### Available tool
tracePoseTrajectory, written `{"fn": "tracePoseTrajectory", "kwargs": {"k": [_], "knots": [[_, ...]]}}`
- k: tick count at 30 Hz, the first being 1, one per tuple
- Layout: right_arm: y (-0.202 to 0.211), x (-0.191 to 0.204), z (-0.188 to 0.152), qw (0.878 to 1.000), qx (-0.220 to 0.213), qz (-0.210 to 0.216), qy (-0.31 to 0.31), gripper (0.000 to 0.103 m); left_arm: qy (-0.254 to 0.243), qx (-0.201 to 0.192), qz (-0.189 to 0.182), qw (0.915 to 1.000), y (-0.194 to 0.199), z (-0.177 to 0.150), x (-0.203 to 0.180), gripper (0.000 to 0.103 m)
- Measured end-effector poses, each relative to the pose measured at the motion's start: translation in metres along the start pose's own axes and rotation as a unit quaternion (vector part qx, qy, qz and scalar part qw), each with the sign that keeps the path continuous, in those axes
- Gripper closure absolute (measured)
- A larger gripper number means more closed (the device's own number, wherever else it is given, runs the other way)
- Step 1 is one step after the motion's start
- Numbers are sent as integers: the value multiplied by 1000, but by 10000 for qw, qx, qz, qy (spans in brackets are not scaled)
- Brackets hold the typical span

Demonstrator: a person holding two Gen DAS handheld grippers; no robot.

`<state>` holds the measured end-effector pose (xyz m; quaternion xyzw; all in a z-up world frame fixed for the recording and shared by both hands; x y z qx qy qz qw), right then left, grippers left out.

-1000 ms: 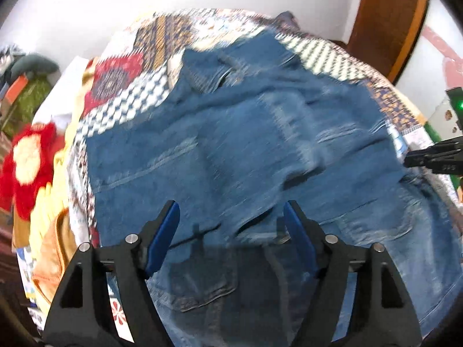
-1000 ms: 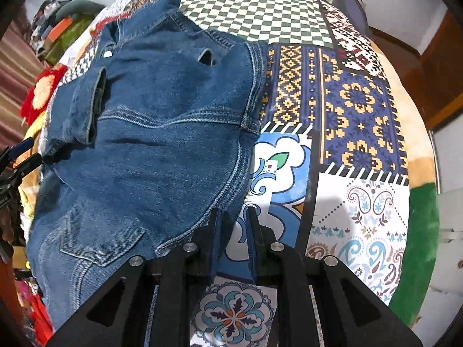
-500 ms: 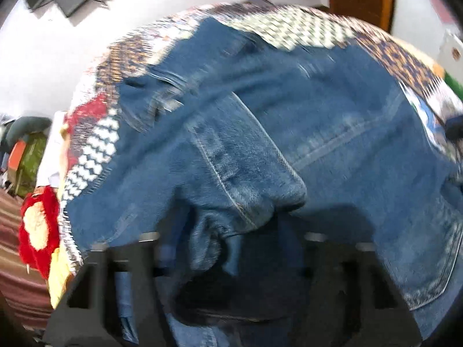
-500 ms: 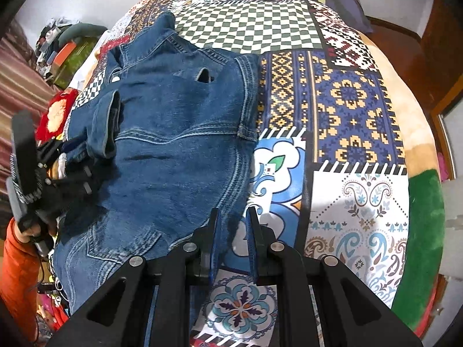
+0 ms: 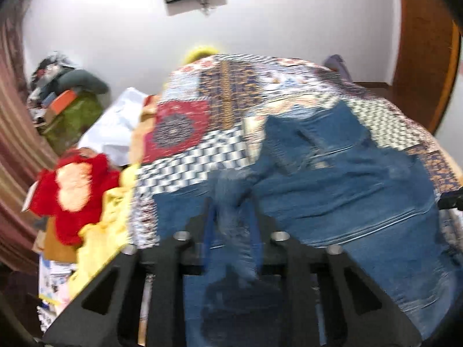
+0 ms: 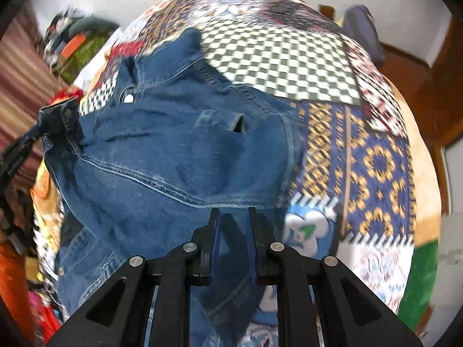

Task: Fold large clothes
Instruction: 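Grasp the jacket hem with the left gripper and fold it toward the collar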

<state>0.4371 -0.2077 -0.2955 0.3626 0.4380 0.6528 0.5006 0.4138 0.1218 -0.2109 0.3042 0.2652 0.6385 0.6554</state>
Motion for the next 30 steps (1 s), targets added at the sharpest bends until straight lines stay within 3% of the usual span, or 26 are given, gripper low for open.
{"fn": "tracePoseTrajectory", "kwargs": {"k": [4, 9, 10, 12, 13, 14, 17, 22, 24, 27, 28, 29, 30], "knots": [[-28, 12, -3, 9992, 259, -246, 191, 91, 337, 395, -15, 9987, -14, -34, 34, 98], [-44, 7, -11, 9992, 304, -187, 156, 91, 666, 1015, -291, 9922, -33, -77, 51, 95], [-44, 6, -12, 9995, 257, -129, 115, 91, 723, 1094, -326, 9908, -35, -84, 54, 90], [-45, 4, -16, 9997, 226, -70, 77, 91, 950, 1155, -452, 9877, -33, -93, 60, 63], [-45, 4, -17, 9997, 222, -71, 75, 91, 1145, 1116, -561, 9855, -33, -97, 63, 40], [-45, 4, -18, 9997, 220, -87, 80, 91, 1313, 1057, -665, 9834, -31, -100, 65, 30], [-43, 3, -21, 9995, 233, -175, 112, 91, 1860, 1107, -1044, 9707, -38, -109, 73, 30], [-37, 1, -27, 9993, 288, -231, 79, 91, 2490, 1411, -1803, 9411, -67, -120, 65, 30], [-34, 2, -27, 9993, 304, -200, 26, 91, 2537, 1468, -1966, 9356, -77, -122, 58, 30], [-26, -4, -27, 9993, 332, -104, -99, 91, 2674, 1446, -1928, 9330, -90, -124, 56, 30], [-23, -6, -26, 9993, 332, -78, -133, 91, 2742, 1377, -1840, 9338, -89, -122, 59, 39], [-21, -7, -26, 9993, 327, -74, -150, 91, 2737, 1332, -1704, 9372, -87, -120, 62, 56], [-17, -10, -25, 9994, 303, -95, -169, 91, 2702, 1293, -1614, 9403, -84, -118, 64, 63]]}}
Point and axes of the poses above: each gripper's, at about its wrist camera, not at the fingertips, and y roughly against the way its jaws point, x to its left, z to its top, the point moved 6 cm from there along -y, roughly the way its jaws point, and after that the axes turned 9 degrees about -z, right-handed, at the moved point
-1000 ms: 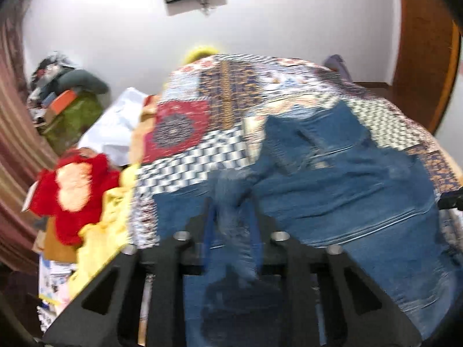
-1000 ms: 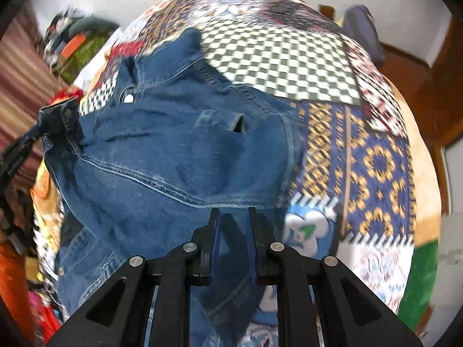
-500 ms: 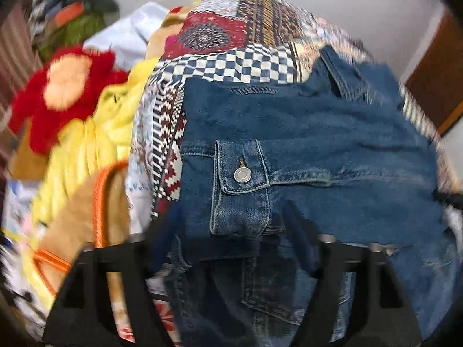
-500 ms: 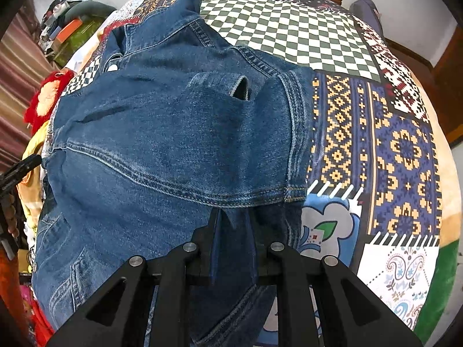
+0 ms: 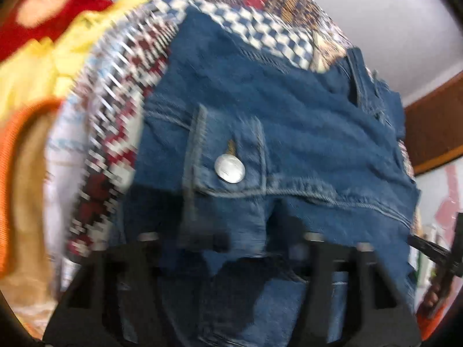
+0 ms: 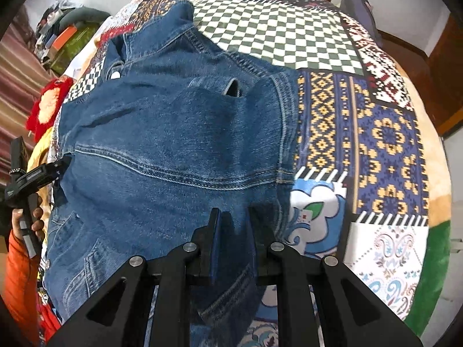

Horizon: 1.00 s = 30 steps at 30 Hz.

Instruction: Fold large clothes

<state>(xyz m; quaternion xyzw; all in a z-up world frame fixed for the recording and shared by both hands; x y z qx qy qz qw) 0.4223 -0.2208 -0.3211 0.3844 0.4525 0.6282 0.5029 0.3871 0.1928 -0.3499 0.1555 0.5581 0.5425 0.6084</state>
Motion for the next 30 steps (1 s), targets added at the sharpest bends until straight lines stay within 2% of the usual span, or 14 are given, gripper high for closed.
{"fn": "tracePoseTrajectory", "kwargs": {"k": [2, 5, 9, 12, 15, 17, 19, 22, 25, 27, 28, 29, 30], "knots": [[7, -4, 2, 9999, -90, -92, 15, 91, -100, -166, 2, 9998, 11, 5, -5, 73], [18, -9, 10, 9993, -270, -245, 62, 91, -273, -558, -121, 9980, 35, 15, -21, 76], [29, -2, 26, 9984, -498, -249, 84, 91, -578, -1097, -168, 9921, 73, 34, -45, 77], [32, 8, 38, 9968, -702, -349, 181, 91, -905, -1290, -128, 9874, 88, 41, -61, 77], [16, 17, 40, 9953, -626, -615, 409, 91, -1176, -1400, 177, 9830, 94, 41, -63, 77], [-6, 18, 35, 9943, -360, -837, 563, 91, -1185, -1343, 371, 9831, 88, 36, -54, 77], [-26, 16, 28, 9918, -167, -1058, 695, 91, -996, -1114, 441, 9878, 72, 28, -35, 77], [-27, 14, 23, 9926, -335, -933, 695, 91, -768, -757, 559, 9926, 45, 12, -8, 76], [-26, 7, 20, 9943, -337, -826, 578, 91, -703, -477, 763, 9935, 22, -5, 9, 74], [-26, 1, 17, 9953, -326, -776, 482, 80, -694, -448, 790, 9934, 15, -11, 13, 73], [-27, -5, 16, 9937, -319, -990, 409, 52, -701, -478, 806, 9931, 15, -13, 14, 71], [-29, -9, 14, 9906, -355, -1271, 354, 16, -716, -475, 833, 9928, 15, -13, 14, 68], [-28, -17, 13, 9857, -446, -1601, 288, 5, -742, -432, 862, 9926, 15, -13, 15, 67]]}}
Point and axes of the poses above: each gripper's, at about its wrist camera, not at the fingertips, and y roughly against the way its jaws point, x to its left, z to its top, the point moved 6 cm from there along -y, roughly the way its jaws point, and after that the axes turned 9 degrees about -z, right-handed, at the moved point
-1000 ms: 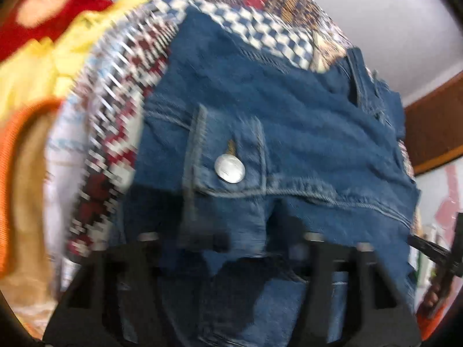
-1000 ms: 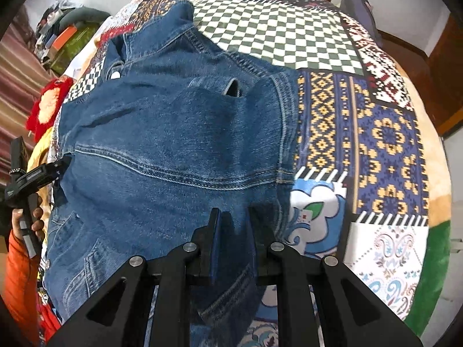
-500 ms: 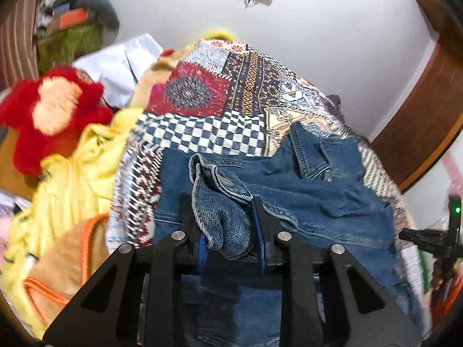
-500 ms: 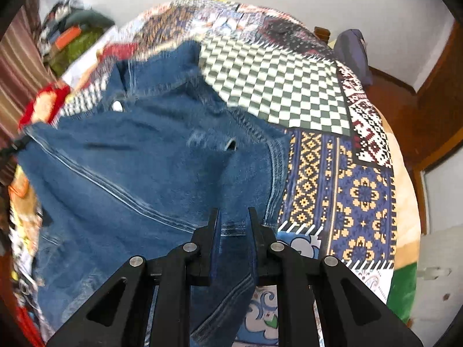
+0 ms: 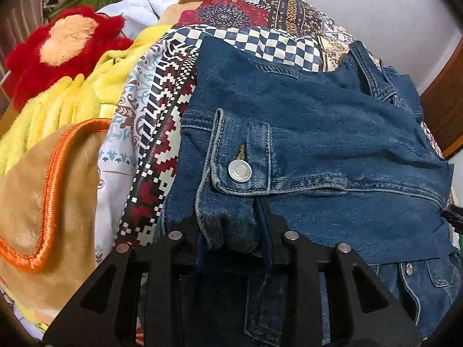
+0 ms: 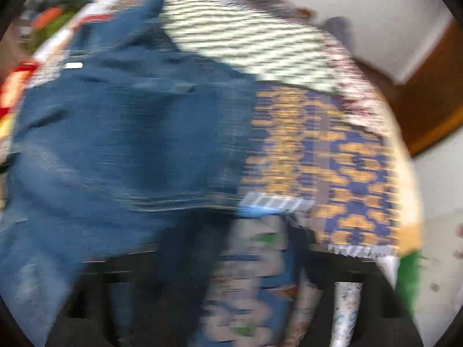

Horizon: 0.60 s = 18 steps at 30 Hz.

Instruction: Fold large clothes

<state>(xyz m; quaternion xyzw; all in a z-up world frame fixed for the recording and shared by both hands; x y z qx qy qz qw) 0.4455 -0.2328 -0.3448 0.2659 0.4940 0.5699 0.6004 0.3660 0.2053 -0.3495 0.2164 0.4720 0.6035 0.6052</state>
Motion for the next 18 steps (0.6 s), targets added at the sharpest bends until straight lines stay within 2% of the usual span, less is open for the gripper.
{"fn": "tracePoseTrajectory", "kwargs": {"k": [1, 3, 5, 6, 12, 18], "knots": [[0, -6, -3, 9999, -131, -43, -69, 2, -49, 46, 42, 10000, 1, 0, 1, 62], [-3, -10, -10, 9993, 3, 302, -220, 2, -218, 110, 173, 9996, 4, -1, 2, 55], [-3, -17, -14, 9966, 145, 655, -475, 2, -411, 108, 530, 9977, 10, 0, 4, 31], [-2, -19, -15, 9955, 180, 753, -553, 2, -542, 77, 708, 9960, 15, 0, 5, 27], [18, -27, -6, 9928, 11, 985, -684, 3, -817, 50, 809, 9934, 43, 2, 5, 25], [50, -23, 17, 9892, -487, 1262, -557, 4, -776, -325, 782, 9934, 64, 35, 12, 24]]}}
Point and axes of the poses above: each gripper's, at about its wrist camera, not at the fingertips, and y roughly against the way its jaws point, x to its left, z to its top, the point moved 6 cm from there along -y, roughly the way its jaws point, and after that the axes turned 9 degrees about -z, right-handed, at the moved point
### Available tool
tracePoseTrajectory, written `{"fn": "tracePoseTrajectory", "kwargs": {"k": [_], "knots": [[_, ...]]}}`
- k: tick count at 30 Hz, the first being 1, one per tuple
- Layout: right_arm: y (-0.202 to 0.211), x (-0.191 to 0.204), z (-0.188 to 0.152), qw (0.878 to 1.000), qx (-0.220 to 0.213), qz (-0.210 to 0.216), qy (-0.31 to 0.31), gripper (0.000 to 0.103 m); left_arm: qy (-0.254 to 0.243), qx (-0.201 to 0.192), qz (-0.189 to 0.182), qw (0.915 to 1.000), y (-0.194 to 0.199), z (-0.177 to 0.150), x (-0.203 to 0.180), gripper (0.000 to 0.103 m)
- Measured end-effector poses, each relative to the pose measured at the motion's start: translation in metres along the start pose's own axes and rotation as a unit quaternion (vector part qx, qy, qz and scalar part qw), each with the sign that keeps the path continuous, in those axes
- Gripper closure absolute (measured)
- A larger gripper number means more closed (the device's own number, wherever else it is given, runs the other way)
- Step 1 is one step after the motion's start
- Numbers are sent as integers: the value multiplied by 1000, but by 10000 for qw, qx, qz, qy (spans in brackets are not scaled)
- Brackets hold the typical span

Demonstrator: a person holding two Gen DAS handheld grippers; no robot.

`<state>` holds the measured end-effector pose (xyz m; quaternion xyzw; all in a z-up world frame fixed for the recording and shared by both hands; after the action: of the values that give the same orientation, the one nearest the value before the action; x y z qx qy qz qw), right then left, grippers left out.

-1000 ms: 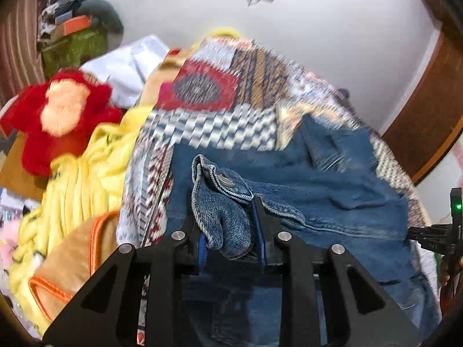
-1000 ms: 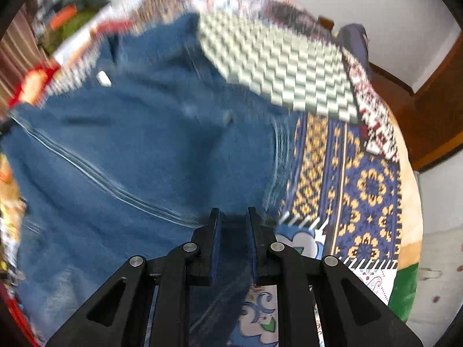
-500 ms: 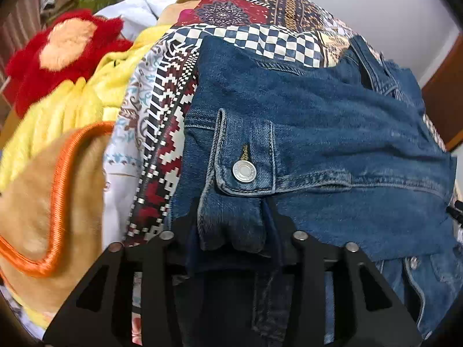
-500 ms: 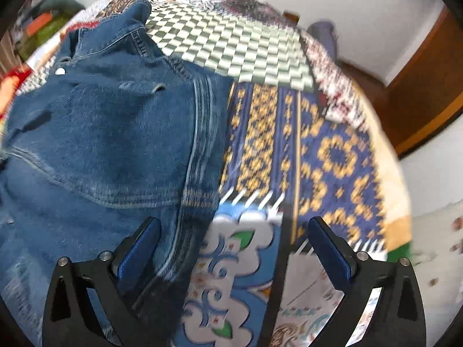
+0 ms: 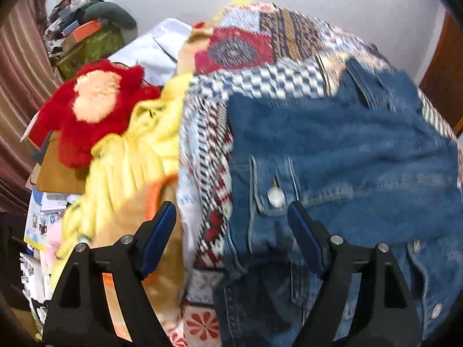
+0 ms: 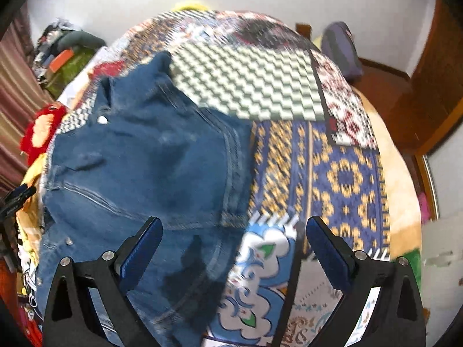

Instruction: Fold large clothes

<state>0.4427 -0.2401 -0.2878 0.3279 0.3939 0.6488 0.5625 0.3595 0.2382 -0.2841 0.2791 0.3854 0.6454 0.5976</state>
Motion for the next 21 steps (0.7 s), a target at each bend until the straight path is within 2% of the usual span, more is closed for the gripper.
{"fn": "tracePoseTrajectory", "kwargs": {"k": [3, 6, 9, 11, 14, 15, 17, 18, 21], "knots": [[2, 6, 14, 9999, -115, 64, 66, 4, 163, -105, 60, 9998, -8, 22, 11, 24], [-13, 7, 30, 9999, -92, 83, 51, 7, 357, -3, 26, 9994, -28, 35, 19, 24], [-30, 3, 35, 9997, 106, 206, -108, 20, 547, 194, -222, 9981, -53, 41, 19, 24], [-45, 1, 35, 9985, 325, 380, -211, 32, 598, 285, -426, 9969, -68, 44, 15, 36], [-65, 2, 33, 9967, 543, 531, -285, 42, 629, 466, -702, 9945, -88, 49, 7, 50], [-69, 3, 32, 9962, 564, 590, -301, 45, 607, 498, -685, 9946, -94, 50, 6, 50], [-76, 6, 32, 9943, 603, 798, -358, 58, 517, 508, -499, 9961, -104, 54, 5, 50], [-78, 7, 33, 9937, 608, 863, -369, 60, 479, 480, -417, 9968, -107, 56, 5, 50], [-83, 12, 36, 9945, 546, 873, -177, 73, 175, 308, -103, 9993, -107, 63, 0, 67]]}}
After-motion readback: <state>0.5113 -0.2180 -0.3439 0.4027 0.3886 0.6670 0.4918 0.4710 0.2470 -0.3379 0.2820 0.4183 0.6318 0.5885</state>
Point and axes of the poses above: each gripper's, at about its wrist camera, not at the fingertips, and y roughly against the way its jaws point, x to its left, z to its top, the point moved 6 cm from there along -y, roughly the way its jaws point, and after that the axes turned 9 degrees about -z, right-handed, at the moved point
